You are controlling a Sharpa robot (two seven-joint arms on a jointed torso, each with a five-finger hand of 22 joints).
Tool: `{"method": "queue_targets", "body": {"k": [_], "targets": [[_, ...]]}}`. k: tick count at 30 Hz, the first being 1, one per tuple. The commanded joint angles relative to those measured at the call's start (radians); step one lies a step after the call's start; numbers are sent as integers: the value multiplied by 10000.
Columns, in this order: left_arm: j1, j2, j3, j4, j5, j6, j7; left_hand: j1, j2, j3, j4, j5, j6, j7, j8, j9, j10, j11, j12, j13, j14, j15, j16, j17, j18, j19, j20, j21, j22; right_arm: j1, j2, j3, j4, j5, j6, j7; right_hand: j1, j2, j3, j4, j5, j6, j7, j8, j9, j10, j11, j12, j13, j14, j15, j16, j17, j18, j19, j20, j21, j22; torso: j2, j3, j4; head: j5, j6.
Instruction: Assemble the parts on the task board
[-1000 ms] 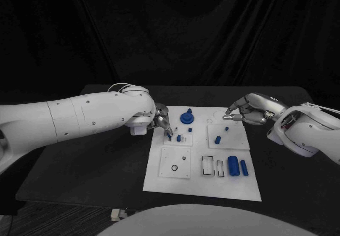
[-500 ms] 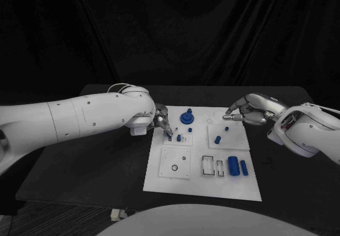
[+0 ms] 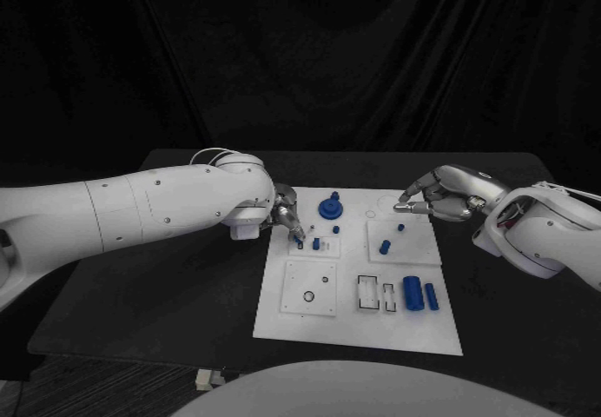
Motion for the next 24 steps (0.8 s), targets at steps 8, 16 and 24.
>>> {"method": "queue_targets", "body": {"k": [8,16,24], "targets": [[-35,51,8,-24,-2,86,47,-11,93,891,-801,0,29,-125,34,19,1038,-21,36,2630,1056,-30,27,2635,60,104,-7,-48,1772,-23,-25,6,39,-20,17,-118,22,67,-47,-4,65,48,15,-68,-14,1042,51,36,2634,1047,97,30,2635,88,-74,4,-46,1685,-2,0,-1,-10,-1],[-50,78,8,-81,-2,220,39,-13,100,901,-803,-11,24,-124,33,23,1038,-21,36,2630,1056,-30,27,2635,64,95,-6,-65,1765,-23,-26,6,36,-20,19,-118,22,67,-47,-4,65,48,15,-68,-14,1042,51,36,2634,1047,97,30,2635,88,-74,4,-46,1685,-1,2,1,-8,-1],[-87,63,7,-81,-2,235,38,-14,109,911,-805,-22,17,-122,32,26,1038,-20,36,2630,1056,-30,27,2635,64,95,-6,-66,1766,-23,-11,6,18,-20,35,-121,22,67,-47,-4,65,48,15,-68,-14,1042,51,36,2634,1047,97,30,2635,88,-74,4,-46,1685,1,0,2,20,-1]]}}
